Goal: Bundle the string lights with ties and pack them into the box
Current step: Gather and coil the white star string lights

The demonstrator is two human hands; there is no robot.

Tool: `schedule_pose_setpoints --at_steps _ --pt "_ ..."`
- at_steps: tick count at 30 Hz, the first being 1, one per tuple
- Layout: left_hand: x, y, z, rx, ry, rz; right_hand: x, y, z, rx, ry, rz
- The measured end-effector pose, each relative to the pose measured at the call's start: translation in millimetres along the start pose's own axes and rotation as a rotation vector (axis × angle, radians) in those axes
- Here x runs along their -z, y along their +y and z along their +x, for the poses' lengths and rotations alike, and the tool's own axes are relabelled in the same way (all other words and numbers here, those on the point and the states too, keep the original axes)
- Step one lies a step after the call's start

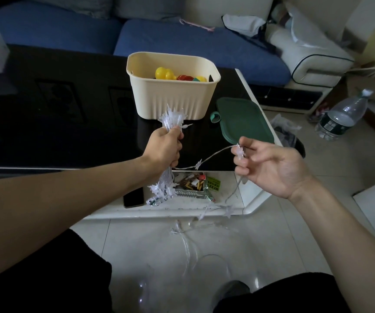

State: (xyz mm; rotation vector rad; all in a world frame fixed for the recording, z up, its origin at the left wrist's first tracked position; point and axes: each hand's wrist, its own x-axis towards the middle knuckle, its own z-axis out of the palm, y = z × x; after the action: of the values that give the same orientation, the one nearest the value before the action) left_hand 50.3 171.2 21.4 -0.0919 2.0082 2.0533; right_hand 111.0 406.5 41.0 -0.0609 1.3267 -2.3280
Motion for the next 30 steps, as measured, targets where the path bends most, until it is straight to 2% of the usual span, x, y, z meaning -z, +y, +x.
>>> schedule_pose_setpoints --at_steps 2,7,13,20,24,27,30 --pt "-0.1 -0.4 0.8 0.013 -0.002 -0.014 3.4 -0.1 -1.3 0.038 -0.026 -0.065" --pt "0.8 0.5 0.2 0.042 -0.032 -0.003 -3.5 10.8 -1.1 0.06 0.142 -0.5" --pt "-2.3 2.0 -2.4 0.085 -0.08 -0.031 -15.4 10.0 -2.3 -0.096 0.235 -0.635" --pt "-5.8 -0.8 -2.7 0.076 -0.108 -0.034 -19.1 13.3 5.4 -0.074 0.259 -0.683" --pt "-8.1 -1.7 -4.3 0.065 -0.124 -0.073 -22.0 19.9 6.6 -0.047 0.273 -0.813" --pt "-9.5 -2.7 -4.5 0.047 -0.131 -0.068 -26.0 25.7 7.5 -0.006 0.268 -0.906" --pt "-11.6 -2.7 -5.4 0.035 -0.137 -0.046 -30.5 30.3 11.1 0.053 0.268 -0.898"
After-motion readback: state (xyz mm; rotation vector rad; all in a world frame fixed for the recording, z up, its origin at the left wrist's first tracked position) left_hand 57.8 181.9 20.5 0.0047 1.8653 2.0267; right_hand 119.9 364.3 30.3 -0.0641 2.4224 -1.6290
